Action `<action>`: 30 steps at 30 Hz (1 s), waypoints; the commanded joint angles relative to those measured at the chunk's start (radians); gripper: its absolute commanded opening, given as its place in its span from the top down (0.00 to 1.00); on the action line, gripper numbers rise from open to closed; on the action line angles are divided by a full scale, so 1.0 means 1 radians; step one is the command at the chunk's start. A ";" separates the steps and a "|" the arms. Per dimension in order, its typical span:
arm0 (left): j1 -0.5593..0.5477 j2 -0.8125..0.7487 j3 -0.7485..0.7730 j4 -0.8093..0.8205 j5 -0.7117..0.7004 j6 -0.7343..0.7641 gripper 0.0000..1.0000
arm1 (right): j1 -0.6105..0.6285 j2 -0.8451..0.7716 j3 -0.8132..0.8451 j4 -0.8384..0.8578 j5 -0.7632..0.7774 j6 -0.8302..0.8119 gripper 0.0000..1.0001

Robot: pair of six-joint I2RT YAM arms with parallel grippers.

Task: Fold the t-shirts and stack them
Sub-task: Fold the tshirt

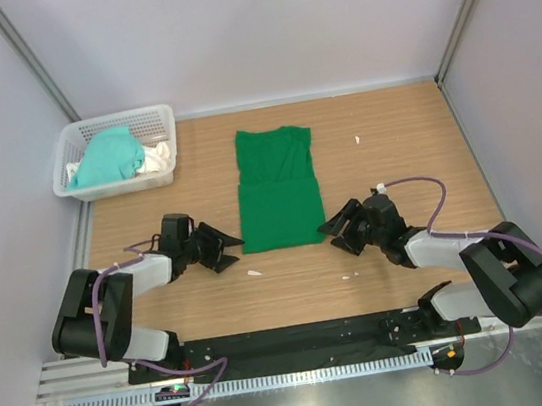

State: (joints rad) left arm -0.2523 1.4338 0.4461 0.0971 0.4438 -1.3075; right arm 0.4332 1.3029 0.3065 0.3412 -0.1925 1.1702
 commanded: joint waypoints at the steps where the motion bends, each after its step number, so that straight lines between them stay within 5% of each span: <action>1: -0.021 0.019 -0.011 0.056 -0.045 -0.081 0.48 | 0.009 0.009 0.019 0.047 0.059 0.020 0.36; 17: -0.067 0.080 -0.026 0.012 -0.151 -0.137 0.57 | 0.068 0.051 0.078 -0.048 0.152 0.033 0.39; 30: -0.067 0.139 -0.046 0.090 -0.149 -0.154 0.79 | 0.113 0.128 0.111 -0.133 0.162 -0.014 0.53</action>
State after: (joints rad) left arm -0.3153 1.5368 0.4339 0.2527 0.3912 -1.4857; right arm 0.5354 1.4212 0.4122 0.3027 -0.0757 1.1976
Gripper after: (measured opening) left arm 0.220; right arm 0.474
